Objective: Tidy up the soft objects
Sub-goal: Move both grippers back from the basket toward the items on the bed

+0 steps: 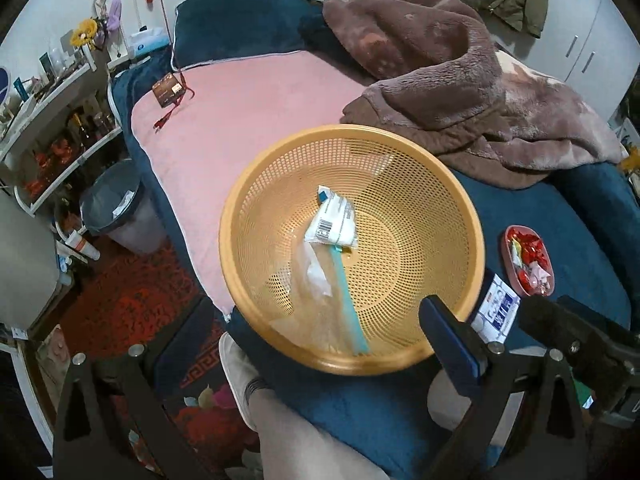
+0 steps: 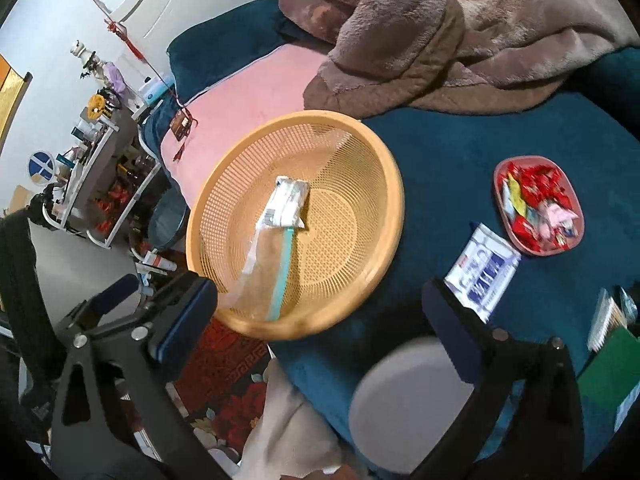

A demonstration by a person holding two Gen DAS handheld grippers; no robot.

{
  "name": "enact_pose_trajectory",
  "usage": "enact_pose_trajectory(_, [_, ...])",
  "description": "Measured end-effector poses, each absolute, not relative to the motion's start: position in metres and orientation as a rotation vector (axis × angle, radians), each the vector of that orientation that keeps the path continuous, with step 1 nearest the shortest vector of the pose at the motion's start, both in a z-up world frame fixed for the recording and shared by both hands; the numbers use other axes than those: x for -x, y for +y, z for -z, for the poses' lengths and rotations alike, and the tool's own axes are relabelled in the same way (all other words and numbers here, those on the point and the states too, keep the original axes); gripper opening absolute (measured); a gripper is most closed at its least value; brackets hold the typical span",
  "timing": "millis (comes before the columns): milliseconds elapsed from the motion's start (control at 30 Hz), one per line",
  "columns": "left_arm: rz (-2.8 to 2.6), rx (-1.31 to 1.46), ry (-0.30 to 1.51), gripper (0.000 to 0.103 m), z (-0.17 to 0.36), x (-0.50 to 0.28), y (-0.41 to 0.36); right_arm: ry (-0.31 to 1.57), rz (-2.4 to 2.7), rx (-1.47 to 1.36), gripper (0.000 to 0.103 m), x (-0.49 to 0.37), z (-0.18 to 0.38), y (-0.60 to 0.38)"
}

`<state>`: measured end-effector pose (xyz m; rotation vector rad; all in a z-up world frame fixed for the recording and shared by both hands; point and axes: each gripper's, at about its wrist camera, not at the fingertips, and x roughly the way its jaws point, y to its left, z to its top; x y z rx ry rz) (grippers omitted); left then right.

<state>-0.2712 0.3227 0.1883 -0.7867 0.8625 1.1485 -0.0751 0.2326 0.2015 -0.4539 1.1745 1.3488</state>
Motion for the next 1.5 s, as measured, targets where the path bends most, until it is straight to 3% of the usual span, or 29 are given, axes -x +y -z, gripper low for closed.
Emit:
enact_pose_trajectory(900, [-0.87,0.588,0.931,0.102,-0.219,0.159,0.192,1.23,-1.129,0.22,0.103,-0.024,-0.21,0.05])
enact_pose_trajectory(1500, [-0.556,0.449,1.067,0.102,-0.177,0.03,0.092,1.354,-0.822,0.057,0.103,-0.115,-0.148,-0.075])
